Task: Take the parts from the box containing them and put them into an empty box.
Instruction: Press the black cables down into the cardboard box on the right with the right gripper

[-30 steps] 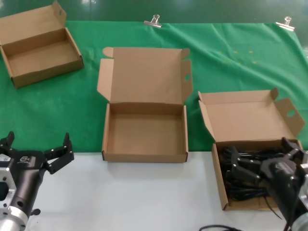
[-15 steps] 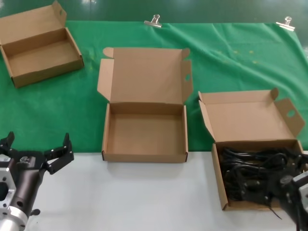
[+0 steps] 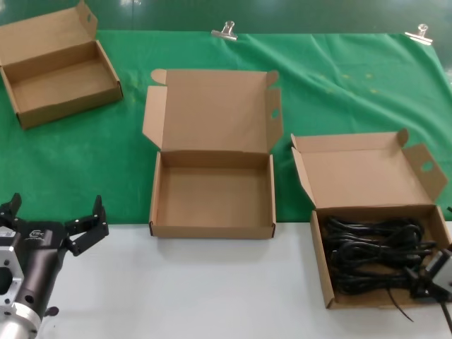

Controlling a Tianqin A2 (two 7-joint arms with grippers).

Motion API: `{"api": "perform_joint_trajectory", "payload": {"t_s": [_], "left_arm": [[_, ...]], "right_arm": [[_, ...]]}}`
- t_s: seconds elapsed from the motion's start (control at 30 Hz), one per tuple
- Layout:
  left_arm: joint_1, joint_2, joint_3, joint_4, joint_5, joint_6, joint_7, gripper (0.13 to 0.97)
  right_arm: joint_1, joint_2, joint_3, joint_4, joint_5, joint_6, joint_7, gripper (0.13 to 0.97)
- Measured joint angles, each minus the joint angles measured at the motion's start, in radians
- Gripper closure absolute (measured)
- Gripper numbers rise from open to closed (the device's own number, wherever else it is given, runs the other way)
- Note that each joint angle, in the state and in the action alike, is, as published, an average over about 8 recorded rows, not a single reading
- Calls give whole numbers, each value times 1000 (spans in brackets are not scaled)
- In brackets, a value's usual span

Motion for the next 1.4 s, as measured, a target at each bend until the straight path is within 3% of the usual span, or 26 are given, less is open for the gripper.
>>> {"api": "perform_joint_trajectory", "payload": {"t_s": [0.2, 0.43, 1.4], "left_arm": [[0, 0, 0, 0, 0, 0, 0, 132], [0, 0, 0, 0, 0, 0, 0, 132], [0, 0, 0, 0, 0, 0, 0, 132]], "right_arm": [[145, -4, -134, -36, 45, 44, -107, 129], [220, -45, -184, -67, 56, 47, -170, 129], [212, -38, -193, -81, 58, -28, -226, 129]]}}
